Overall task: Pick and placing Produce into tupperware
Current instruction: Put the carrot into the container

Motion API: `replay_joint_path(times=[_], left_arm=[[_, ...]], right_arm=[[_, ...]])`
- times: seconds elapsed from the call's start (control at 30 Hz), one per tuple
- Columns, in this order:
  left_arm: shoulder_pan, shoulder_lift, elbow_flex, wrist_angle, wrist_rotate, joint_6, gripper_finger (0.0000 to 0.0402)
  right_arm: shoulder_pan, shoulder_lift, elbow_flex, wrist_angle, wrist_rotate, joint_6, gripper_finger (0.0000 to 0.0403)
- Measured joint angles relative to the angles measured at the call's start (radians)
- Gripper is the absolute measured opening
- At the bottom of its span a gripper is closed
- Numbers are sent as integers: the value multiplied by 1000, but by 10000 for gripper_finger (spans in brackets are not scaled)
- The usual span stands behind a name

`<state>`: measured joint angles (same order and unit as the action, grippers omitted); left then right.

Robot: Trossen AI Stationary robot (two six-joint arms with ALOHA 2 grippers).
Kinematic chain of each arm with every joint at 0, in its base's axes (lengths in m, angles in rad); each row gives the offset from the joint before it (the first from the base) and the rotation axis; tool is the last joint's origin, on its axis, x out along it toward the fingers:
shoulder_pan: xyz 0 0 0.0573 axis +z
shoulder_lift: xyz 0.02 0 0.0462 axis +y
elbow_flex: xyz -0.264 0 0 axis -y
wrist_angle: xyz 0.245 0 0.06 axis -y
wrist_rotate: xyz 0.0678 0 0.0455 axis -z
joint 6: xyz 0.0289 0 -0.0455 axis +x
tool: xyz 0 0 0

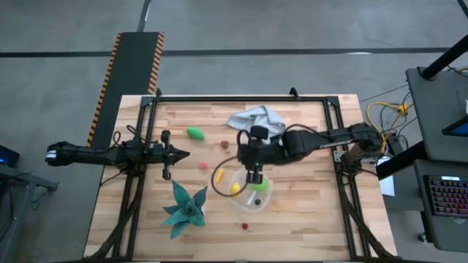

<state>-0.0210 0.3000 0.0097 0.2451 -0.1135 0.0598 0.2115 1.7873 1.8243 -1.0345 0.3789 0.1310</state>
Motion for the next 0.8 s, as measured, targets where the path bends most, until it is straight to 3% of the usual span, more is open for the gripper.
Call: replay_joint_path(times=[0.33, 0.8], left_arm=[[0, 3, 0, 0, 0, -1, 0], [0, 20, 0, 0, 0, -1, 0]], right_arm=[[102, -134, -231, 302, 16, -27, 146], [129, -435, -849, 1033, 12, -116, 146]])
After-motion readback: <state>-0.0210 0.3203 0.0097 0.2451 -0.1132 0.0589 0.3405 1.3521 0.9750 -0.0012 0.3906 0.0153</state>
